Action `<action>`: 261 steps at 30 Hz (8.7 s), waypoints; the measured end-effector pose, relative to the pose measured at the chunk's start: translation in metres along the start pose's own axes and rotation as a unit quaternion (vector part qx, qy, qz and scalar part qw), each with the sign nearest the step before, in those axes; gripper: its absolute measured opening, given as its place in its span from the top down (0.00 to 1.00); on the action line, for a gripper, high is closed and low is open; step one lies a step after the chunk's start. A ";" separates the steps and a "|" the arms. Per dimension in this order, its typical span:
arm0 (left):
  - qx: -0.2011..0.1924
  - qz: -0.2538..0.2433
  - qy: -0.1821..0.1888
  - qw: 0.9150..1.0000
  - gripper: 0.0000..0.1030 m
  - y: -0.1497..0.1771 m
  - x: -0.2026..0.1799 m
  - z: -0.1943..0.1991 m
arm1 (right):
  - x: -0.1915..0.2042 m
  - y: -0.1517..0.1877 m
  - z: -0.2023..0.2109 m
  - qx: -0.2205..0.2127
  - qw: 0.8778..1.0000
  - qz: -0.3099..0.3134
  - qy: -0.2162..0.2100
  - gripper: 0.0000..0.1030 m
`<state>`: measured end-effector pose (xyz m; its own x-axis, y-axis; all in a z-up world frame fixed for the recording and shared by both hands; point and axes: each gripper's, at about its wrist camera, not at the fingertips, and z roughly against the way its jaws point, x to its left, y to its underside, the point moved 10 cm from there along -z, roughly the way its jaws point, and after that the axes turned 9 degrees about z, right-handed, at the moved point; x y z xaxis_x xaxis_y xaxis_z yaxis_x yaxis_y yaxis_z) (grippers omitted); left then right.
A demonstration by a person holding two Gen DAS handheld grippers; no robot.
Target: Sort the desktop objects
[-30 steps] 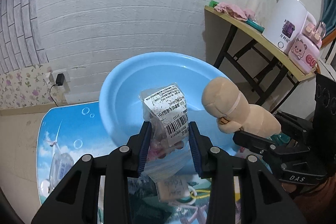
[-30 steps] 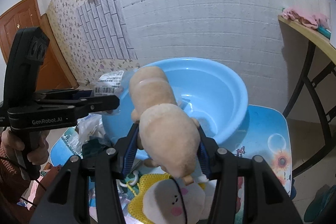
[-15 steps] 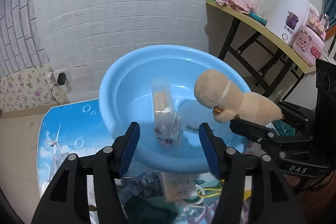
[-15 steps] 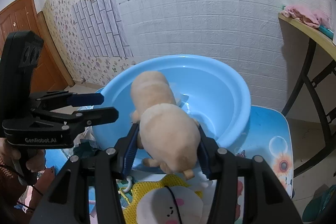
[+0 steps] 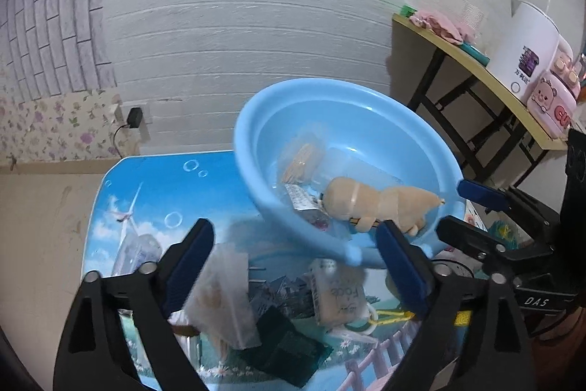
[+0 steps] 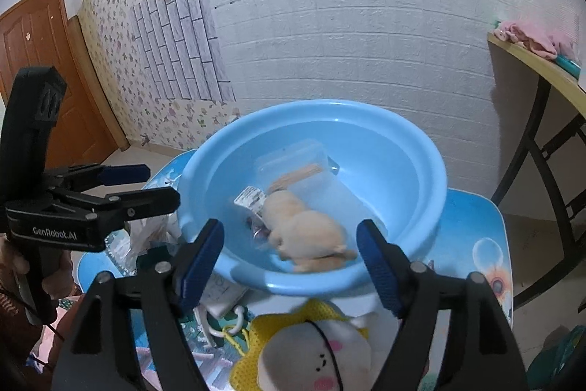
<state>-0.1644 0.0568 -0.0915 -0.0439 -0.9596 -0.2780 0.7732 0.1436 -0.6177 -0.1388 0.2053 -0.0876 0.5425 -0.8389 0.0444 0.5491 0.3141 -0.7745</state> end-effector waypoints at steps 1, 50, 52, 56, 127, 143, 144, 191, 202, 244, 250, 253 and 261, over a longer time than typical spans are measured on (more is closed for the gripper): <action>0.000 0.001 -0.005 1.000 0.03 0.000 0.002 0.001 | 0.000 0.002 0.001 0.001 1.000 -0.002 0.001 0.27; -0.026 -0.012 -0.072 0.997 0.00 0.063 0.065 0.049 | 0.031 0.045 0.037 0.023 0.998 0.009 0.062 0.00; -0.025 -0.006 -0.073 0.997 0.00 0.064 0.069 0.049 | 0.029 0.048 0.036 0.026 0.998 0.004 0.063 0.00; -0.029 -0.006 -0.077 0.997 0.00 0.063 0.074 0.052 | 0.024 0.051 0.038 0.024 0.997 -0.005 0.067 0.00; 0.083 -0.132 0.102 0.982 0.02 0.132 -0.074 -0.039 | 0.005 0.104 0.013 0.065 0.997 -0.010 0.036 0.32; 0.115 -0.135 0.121 0.977 0.82 0.145 -0.068 -0.034 | -0.002 0.105 0.020 0.060 0.997 -0.024 0.040 0.32; 0.115 -0.133 0.121 0.977 0.82 0.146 -0.066 -0.033 | -0.003 0.105 0.020 0.061 0.997 -0.025 0.042 0.32; 0.112 -0.130 0.167 0.971 0.61 0.166 -0.072 -0.021 | 0.026 0.101 0.004 0.063 0.998 0.000 0.010 0.32; 0.107 -0.156 0.167 0.968 0.61 0.165 -0.071 -0.017 | -0.001 0.102 0.007 0.051 0.997 -0.026 0.044 0.32; 0.131 -0.165 0.194 0.958 0.23 0.170 -0.114 -0.037 | 0.014 0.098 0.017 0.040 0.999 -0.029 -0.013 0.32; 0.120 -0.158 0.168 0.966 0.18 0.155 -0.105 -0.050 | 0.063 0.103 0.031 0.056 0.994 0.023 -0.088 0.32; 0.118 -0.162 0.152 0.968 0.16 0.153 -0.097 -0.052 | 0.087 0.097 0.041 0.039 0.989 0.029 -0.140 0.32; 0.110 -0.170 0.131 0.971 0.14 0.162 -0.072 -0.023 | 0.065 0.086 0.035 0.024 0.993 -0.012 -0.115 0.32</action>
<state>-0.0508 0.1549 -0.1888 -0.4562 -0.8444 -0.2810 0.8014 -0.2525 -0.5423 -0.0342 0.1928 -0.1293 0.6568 -0.7242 0.2102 0.5901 0.3202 -0.7411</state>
